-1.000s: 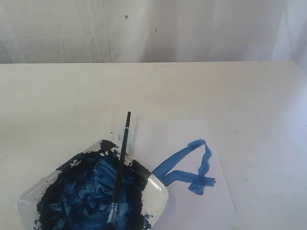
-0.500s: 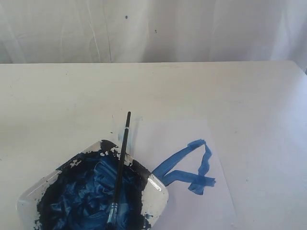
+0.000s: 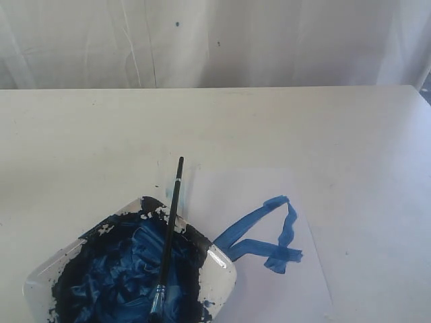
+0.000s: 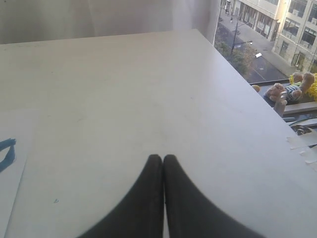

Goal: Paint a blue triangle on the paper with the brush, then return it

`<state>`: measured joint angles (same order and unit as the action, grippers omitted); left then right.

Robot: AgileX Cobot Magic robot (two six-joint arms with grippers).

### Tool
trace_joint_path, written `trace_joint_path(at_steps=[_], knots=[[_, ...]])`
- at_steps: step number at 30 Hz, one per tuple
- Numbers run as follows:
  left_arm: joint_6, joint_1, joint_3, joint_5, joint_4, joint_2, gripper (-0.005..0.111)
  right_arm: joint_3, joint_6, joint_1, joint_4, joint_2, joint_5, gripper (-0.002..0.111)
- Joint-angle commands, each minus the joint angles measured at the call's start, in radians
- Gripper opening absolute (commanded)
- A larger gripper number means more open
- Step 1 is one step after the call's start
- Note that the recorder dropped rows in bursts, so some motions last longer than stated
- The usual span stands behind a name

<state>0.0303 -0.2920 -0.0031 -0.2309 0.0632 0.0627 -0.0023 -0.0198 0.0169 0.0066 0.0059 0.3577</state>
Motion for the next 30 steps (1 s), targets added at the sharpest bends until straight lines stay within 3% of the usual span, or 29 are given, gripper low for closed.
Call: trace_joint_path(at_steps=[1,5,16,30], knots=[[0.019,0.024,0.003,-0.011,0.001,-0.023,0.000,0.002,-0.003,0.003,0.000,-0.006,-0.006,0.000],[0.016,0.080,0.003,-0.016,0.001,-0.063,0.000,0.002,-0.003,0.003,0.000,-0.006,-0.006,0.000],[-0.014,0.323,0.003,-0.023,0.009,-0.063,0.000,0.002,-0.003,0.003,0.000,-0.006,-0.006,0.000],[-0.016,0.339,0.003,-0.023,0.011,-0.063,0.000,0.002,-0.003,0.003,0.000,-0.006,-0.006,0.000]])
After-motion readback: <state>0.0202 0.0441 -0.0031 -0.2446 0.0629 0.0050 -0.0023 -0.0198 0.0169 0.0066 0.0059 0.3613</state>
